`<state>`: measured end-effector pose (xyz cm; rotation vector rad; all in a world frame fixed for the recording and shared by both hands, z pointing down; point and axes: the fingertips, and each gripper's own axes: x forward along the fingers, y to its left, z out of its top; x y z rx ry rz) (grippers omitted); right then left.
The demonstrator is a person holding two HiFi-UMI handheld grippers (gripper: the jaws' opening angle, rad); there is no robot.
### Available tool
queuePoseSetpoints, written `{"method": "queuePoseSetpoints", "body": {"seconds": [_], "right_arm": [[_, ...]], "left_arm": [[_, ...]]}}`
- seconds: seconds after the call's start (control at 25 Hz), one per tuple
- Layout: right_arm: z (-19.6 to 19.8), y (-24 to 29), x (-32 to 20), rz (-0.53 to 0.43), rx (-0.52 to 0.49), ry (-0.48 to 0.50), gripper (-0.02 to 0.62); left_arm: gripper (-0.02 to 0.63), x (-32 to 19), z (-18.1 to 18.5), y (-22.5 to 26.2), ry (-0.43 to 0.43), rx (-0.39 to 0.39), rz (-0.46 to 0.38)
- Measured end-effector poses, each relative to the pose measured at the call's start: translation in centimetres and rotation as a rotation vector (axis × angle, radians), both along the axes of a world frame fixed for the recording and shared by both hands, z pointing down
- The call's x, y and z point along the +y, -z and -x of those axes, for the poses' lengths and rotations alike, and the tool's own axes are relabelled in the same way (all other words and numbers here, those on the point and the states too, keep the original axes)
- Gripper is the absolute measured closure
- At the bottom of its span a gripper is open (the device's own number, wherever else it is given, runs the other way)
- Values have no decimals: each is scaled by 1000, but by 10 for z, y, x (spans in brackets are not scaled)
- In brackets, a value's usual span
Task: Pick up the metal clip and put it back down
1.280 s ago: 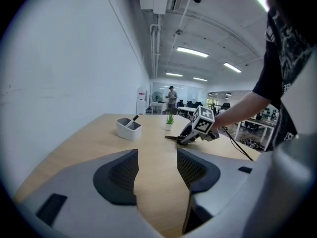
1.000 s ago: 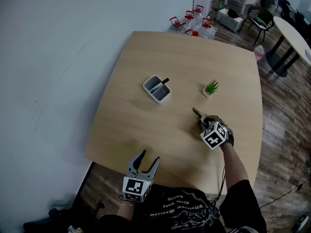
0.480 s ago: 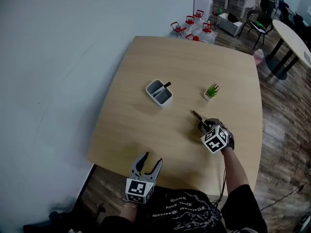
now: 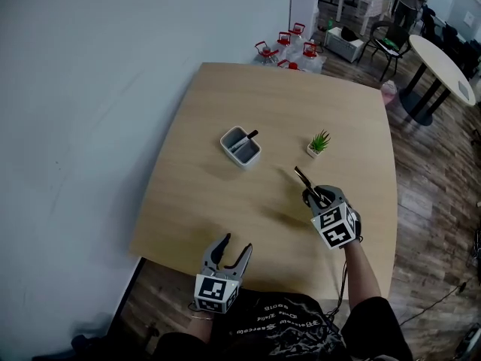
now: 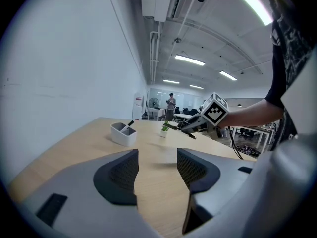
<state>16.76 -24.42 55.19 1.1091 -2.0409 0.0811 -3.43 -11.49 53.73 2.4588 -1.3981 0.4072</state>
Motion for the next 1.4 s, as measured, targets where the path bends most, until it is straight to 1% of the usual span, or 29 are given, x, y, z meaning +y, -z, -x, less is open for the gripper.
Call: {"method": "queuePoseSetpoints", "body": {"seconds": [0.24, 0.36, 0.48, 0.68, 0.84, 0.96, 1.16, 1.28, 1.4], "right_arm": [[-1, 42, 25, -62, -81, -67, 489], [0, 61, 40, -114, -169, -103, 489], [-1, 73, 61, -154, -247, -157, 490], [0, 85, 103, -184, -311, -218, 490], [-2, 88, 131, -196, -315, -252, 491], [-4, 85, 149, -183, -305, -269, 490], [-2, 80, 160, -171, -306, -282, 491], [1, 75, 159, -159, -293, -273, 491], [5, 78, 162, -144, -266, -242, 491]], "left_arm": [[359, 1, -5, 11, -35, 21, -26], [359, 0, -7, 14, -42, 41, -33], [359, 2, -9, 16, -51, 55, -36], [359, 3, -17, 20, -88, 61, -58], [359, 3, -24, 23, -111, 74, -65], [359, 2, -29, 24, -127, 78, -72], [359, -3, -31, 25, -140, 78, -80], [359, -5, -30, 25, -141, 79, -80], [359, -3, -30, 28, -138, 79, -86]]}}
